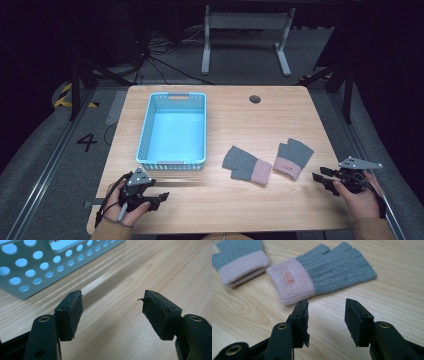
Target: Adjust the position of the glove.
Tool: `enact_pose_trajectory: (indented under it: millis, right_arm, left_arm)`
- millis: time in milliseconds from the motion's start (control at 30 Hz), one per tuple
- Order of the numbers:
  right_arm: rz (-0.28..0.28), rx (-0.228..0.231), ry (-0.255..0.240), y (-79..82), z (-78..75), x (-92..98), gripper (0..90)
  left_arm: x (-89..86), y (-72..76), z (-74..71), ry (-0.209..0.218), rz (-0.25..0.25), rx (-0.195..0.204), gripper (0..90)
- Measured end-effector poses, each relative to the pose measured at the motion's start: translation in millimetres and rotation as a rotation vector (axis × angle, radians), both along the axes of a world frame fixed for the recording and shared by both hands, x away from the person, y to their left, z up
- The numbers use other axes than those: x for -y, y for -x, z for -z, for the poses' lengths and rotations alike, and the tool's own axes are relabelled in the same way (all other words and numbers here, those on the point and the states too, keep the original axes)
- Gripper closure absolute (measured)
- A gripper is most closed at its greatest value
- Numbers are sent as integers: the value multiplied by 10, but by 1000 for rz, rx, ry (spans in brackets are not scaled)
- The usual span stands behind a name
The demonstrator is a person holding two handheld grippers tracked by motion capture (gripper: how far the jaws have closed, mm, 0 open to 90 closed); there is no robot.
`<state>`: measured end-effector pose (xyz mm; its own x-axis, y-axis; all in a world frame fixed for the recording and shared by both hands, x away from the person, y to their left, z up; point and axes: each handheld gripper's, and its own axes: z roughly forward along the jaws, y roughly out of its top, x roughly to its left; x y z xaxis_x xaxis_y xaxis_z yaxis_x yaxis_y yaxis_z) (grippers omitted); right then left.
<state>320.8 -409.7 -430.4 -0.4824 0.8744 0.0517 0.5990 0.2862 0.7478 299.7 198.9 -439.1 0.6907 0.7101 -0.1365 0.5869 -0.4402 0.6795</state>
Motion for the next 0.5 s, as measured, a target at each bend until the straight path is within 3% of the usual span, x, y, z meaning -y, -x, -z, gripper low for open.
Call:
enact_pose_trajectory:
  millis: [100, 167, 233, 400, 500]
  right_arm:
    - [-40, 8, -14, -6, -62, -107, 539]
    - [-58, 10, -45, 1, -101, -157, 529]
    - [-78, 11, -78, 6, -137, -193, 527]
    - [-106, 13, -48, -15, -183, -316, 527]
    - [-142, 22, -80, -12, -248, -435, 525]
  left_arm:
    - [22, 22, -11, 10, 22, -1, 333]
    - [33, 40, -30, 63, 42, -38, 326]
    - [39, 62, -50, 90, 57, -45, 317]
    - [91, 120, -42, 52, 65, -33, 310]
    - [121, 138, 7, 24, 48, -25, 311]
